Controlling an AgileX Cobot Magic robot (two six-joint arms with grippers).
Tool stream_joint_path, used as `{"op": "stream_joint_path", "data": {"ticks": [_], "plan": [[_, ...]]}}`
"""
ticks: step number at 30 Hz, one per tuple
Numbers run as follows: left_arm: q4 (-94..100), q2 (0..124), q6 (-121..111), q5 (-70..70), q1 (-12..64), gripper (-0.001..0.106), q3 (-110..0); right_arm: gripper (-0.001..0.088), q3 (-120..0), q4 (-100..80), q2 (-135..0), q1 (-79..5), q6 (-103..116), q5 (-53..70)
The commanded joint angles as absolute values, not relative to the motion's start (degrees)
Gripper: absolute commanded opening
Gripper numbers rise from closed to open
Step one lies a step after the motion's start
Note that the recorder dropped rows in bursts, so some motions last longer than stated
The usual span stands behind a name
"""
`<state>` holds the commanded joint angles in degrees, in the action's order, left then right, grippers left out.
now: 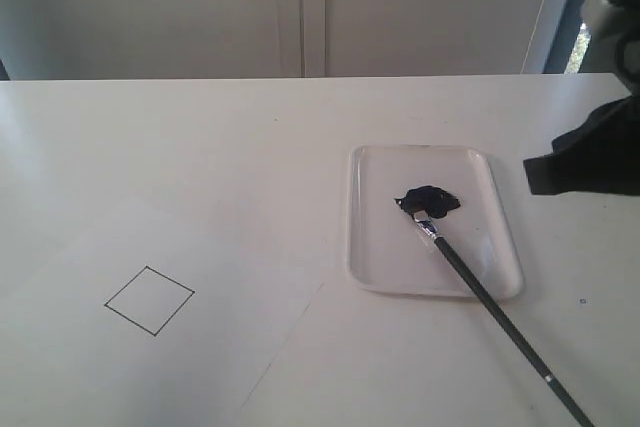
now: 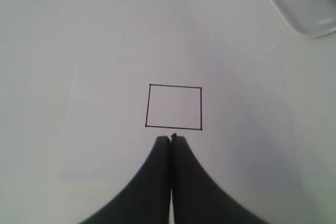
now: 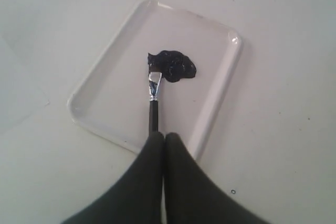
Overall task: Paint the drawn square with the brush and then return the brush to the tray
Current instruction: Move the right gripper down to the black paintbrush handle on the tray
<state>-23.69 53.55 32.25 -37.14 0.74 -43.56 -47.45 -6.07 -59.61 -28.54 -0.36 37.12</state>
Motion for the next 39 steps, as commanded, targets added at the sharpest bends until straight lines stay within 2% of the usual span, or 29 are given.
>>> {"op": "stream_joint_path", "data": {"ticks": [2,4,9,11,20,27,39], "plan": [[-22.2,55.5,32.1,-34.0,0.7,0.0,-43.6,0.0059,-47.4,-6.1,-61.4,-28.5,-1.2,36.0],[-21.2,57.2,31.9,-30.9,0.7,0.0,-43.6,0.0162,-47.4,-6.1,-62.8,-28.5,-1.3,33.7],[-19.7,61.6,31.9,-26.5,0.7,0.0,-43.6,0.0545,-47.4,-6.1,-65.9,-28.5,-1.3,26.7],[-19.7,63.5,31.9,-25.6,0.7,0.0,-43.6,0.0605,-47.4,-6.1,-67.3,-28.5,-1.2,25.6],[-19.7,70.8,31.9,-23.6,0.7,0.0,-43.6,0.0519,-47.4,-6.1,-78.8,-28.5,1.2,22.0],[-19.7,73.0,31.9,-23.8,0.7,0.0,-43.6,0.0512,-47.4,-4.9,-88.2,-28.5,1.4,21.6],[-19.7,73.0,31.9,-24.0,0.7,0.0,-43.6,0.0436,-49.7,-1.8,-94.0,-28.5,-2.4,22.3]]}}
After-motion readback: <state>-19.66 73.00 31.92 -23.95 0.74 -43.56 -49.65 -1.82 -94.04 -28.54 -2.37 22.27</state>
